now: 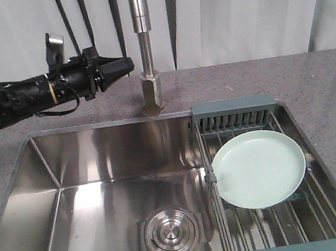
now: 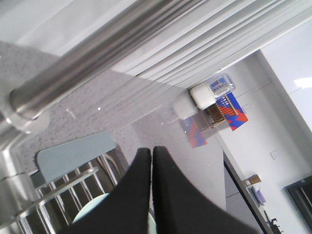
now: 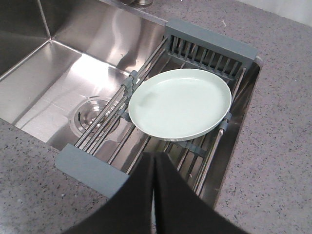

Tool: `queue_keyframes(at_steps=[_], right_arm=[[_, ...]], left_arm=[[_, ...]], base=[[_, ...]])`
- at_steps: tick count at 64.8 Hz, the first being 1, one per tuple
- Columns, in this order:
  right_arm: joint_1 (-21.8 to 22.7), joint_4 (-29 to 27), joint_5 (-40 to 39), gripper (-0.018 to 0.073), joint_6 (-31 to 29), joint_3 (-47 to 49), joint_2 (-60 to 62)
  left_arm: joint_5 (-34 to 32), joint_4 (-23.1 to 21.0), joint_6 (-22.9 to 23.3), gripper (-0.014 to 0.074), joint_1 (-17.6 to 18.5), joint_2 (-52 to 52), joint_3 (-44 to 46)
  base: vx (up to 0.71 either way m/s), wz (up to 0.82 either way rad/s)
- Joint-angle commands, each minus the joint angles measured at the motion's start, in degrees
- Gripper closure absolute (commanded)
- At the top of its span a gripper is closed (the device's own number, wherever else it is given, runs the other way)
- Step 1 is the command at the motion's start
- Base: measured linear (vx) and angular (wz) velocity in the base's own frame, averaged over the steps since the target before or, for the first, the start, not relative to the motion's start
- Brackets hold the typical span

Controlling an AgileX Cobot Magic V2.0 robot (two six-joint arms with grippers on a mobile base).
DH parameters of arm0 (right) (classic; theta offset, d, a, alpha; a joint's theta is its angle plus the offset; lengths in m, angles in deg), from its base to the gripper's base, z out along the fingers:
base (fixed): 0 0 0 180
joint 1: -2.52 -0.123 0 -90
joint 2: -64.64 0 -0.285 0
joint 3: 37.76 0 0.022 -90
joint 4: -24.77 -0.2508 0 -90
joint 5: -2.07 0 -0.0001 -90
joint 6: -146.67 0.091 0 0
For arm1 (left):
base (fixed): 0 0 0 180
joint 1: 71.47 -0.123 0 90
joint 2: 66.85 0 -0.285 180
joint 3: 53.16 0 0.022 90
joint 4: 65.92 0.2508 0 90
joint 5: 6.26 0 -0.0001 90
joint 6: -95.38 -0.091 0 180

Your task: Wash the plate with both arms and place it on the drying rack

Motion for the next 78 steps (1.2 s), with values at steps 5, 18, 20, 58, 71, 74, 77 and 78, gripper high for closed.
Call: queue_keyframes(at_steps=[5, 18, 20, 58, 71, 74, 77, 78], right_arm=[[0.31, -0.66, -4.05, 0.0566, -0.09, 1.19, -0.50], [0.31, -0.66, -5.96, 0.0566, -0.09, 1.19, -0.50], [0.31, -0.66, -6.53, 0.0566, -0.09, 1.19, -0.50], [0.31, 4.34, -21.94, 0.0566, 1.17, 1.19, -0.50], [0.31, 6.63, -26.23, 0.0566, 1.46, -3.80, -0.50], [0.31, 6.57, -27.44, 0.0566, 2.28, -6.07, -0.50], [0.31, 6.57, -28.62, 0.0566, 3.46, -8.30, -0.50], [0.31, 6.57, -29.14, 0.0566, 3.72, -9.18, -0.50]], left_arm=[[-5.96, -0.33, 0.29, 0.0604, -3.94, -7.94, 1.83], [-12.60, 6.40, 0.29, 0.0604, -9.10, -14.73, 1.83], [-13.24, 6.97, 0.29, 0.0604, -9.66, -15.85, 1.83], [-3.60, 22.47, 0.29, 0.0604, -13.94, -55.74, -31.72], [7.54, 22.91, 0.29, 0.0604, -13.94, -74.23, -54.31], [10.10, 22.91, 0.29, 0.0604, -13.94, -77.63, -57.92], [12.16, 22.72, 0.29, 0.0604, -13.94, -80.48, -60.93], [12.76, 22.65, 0.29, 0.0604, -13.94, -81.55, -62.03]], base=[[0.00, 0.00], [0.00, 0.00], [0.00, 0.00], [0.00, 0.00], [0.00, 0.00], [0.00, 0.00], [0.00, 0.00], [0.00, 0.00]])
